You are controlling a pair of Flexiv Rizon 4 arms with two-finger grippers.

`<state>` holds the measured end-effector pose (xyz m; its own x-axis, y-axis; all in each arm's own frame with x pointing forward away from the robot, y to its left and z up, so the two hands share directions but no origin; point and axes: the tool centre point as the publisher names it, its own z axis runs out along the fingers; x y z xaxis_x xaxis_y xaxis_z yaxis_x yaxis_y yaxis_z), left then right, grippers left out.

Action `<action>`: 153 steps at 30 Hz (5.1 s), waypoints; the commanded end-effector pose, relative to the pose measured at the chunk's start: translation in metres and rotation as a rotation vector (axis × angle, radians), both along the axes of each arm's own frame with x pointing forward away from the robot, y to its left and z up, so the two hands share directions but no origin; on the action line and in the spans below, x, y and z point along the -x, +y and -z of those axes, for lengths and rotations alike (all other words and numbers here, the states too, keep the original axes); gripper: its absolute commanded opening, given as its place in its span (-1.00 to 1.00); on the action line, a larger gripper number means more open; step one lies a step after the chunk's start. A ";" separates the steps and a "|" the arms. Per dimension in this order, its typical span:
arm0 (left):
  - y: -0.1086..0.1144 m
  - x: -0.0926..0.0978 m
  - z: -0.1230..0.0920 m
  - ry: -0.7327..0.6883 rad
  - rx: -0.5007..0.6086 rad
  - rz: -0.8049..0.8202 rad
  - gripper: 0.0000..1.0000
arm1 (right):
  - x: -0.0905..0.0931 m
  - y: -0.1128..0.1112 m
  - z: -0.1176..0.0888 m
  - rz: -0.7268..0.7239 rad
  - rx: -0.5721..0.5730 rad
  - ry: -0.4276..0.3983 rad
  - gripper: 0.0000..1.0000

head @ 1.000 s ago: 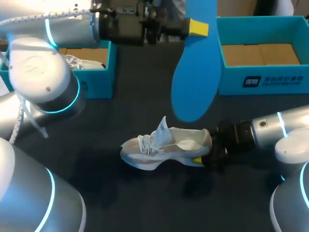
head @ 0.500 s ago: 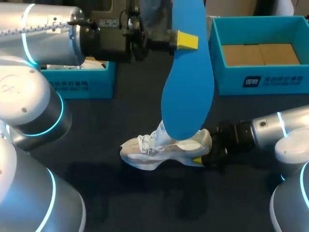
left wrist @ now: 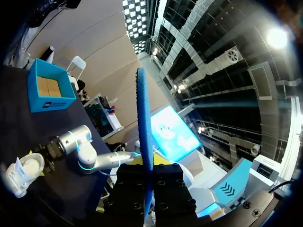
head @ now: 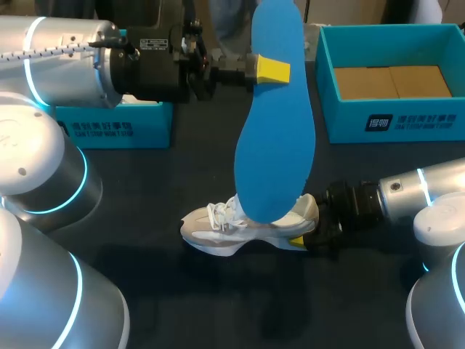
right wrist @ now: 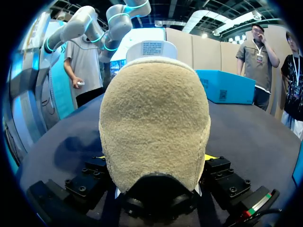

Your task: Take the shoe out of the shoebox, open the shoe tongue, remove and reinsert the insole, then place the shoe into the shoebox

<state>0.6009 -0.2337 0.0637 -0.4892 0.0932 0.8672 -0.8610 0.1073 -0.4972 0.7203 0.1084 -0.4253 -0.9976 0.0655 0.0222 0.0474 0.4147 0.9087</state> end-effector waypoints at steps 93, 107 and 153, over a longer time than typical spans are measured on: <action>0.000 0.000 0.000 0.000 0.000 0.002 -1.00 | -0.003 -0.016 -0.116 0.052 0.932 -0.071 1.00; 0.000 0.000 0.000 0.000 0.000 0.002 -1.00 | -0.005 -0.004 -0.109 0.025 1.010 -0.034 1.00; 0.000 0.000 0.000 0.000 0.000 0.002 -1.00 | -0.044 0.032 -0.078 -0.065 1.011 0.012 1.00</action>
<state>0.6010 -0.2332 0.0641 -0.4887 0.0938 0.8674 -0.8610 0.1086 -0.4969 0.7512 0.1240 -0.3314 -0.9995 0.0087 -0.0295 0.0042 0.9891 0.1474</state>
